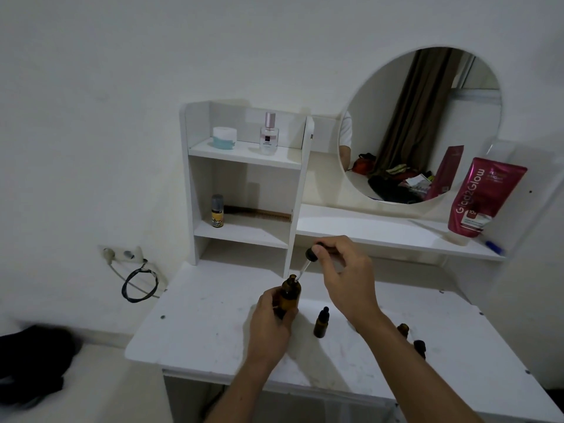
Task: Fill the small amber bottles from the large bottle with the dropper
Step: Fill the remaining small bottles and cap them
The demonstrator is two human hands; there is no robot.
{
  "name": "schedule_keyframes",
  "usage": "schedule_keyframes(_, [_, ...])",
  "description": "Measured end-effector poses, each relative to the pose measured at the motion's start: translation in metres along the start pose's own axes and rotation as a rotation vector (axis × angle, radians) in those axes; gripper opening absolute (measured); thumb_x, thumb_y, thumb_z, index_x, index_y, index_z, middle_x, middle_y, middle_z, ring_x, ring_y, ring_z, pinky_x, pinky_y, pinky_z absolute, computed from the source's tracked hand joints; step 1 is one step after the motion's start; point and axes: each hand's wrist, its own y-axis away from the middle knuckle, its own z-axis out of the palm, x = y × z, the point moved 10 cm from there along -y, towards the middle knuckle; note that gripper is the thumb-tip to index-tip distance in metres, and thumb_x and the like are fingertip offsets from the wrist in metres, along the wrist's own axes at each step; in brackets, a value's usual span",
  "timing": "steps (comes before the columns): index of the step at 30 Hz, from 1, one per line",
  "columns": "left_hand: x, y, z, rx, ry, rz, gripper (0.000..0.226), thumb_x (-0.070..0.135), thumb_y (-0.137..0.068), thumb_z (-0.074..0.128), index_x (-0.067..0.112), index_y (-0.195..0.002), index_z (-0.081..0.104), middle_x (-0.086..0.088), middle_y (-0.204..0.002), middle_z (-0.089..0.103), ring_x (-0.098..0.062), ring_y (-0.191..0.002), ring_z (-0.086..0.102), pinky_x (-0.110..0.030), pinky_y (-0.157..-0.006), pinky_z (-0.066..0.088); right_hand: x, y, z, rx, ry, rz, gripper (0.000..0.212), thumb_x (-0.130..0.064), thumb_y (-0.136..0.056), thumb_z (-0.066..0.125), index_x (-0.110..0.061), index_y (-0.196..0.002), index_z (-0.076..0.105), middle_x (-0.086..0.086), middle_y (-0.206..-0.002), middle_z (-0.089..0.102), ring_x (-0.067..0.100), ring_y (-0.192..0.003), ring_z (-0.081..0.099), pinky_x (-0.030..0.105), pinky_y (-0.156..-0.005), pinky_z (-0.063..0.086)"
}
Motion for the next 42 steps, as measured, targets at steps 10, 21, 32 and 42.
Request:
schedule_keyframes(10, [-0.002, -0.002, 0.000, 0.009, -0.021, -0.008, 0.042, 0.026, -0.093, 0.073, 0.030, -0.130, 0.055, 0.012, -0.123, 0.065, -0.008, -0.111, 0.062, -0.029, -0.099, 0.054, 0.000, 0.000, 0.001, 0.006, 0.000, -0.008, 0.010, -0.008, -0.097, 0.067, -0.008, -0.106, 0.074, -0.003, -0.097, 0.071, 0.005, -0.094, 0.068, 0.010, -0.083, 0.050])
schedule_keyframes(21, [0.001, 0.000, -0.002, 0.006, -0.017, 0.006, 0.043, 0.027, -0.095, 0.071, 0.024, -0.134, 0.054, 0.010, -0.124, 0.064, -0.011, -0.112, 0.063, -0.029, -0.101, 0.054, -0.012, 0.007, 0.008, -0.009, 0.060, -0.123, 0.010, -0.005, -0.096, 0.069, -0.009, -0.104, 0.074, -0.002, -0.096, 0.070, 0.008, -0.090, 0.068, 0.017, -0.083, 0.055])
schedule_keyframes(32, [0.002, 0.003, 0.000, -0.014, -0.026, 0.003, 0.041, 0.026, -0.096, 0.069, 0.027, -0.133, 0.053, 0.017, -0.121, 0.062, -0.006, -0.110, 0.060, -0.003, -0.086, 0.043, -0.012, 0.017, 0.003, -0.008, 0.081, -0.140, 0.010, -0.004, -0.095, 0.070, -0.005, -0.104, 0.074, 0.000, -0.096, 0.071, 0.005, -0.092, 0.067, 0.012, -0.084, 0.052])
schedule_keyframes(42, [-0.001, -0.003, -0.005, 0.007, -0.020, 0.007, 0.043, 0.025, -0.095, 0.071, 0.026, -0.135, 0.054, 0.012, -0.127, 0.064, -0.010, -0.115, 0.061, -0.025, -0.103, 0.051, -0.014, 0.016, 0.007, -0.011, 0.095, -0.148, 0.010, -0.005, -0.095, 0.070, -0.007, -0.105, 0.073, -0.001, -0.096, 0.071, 0.003, -0.094, 0.065, 0.011, -0.085, 0.050])
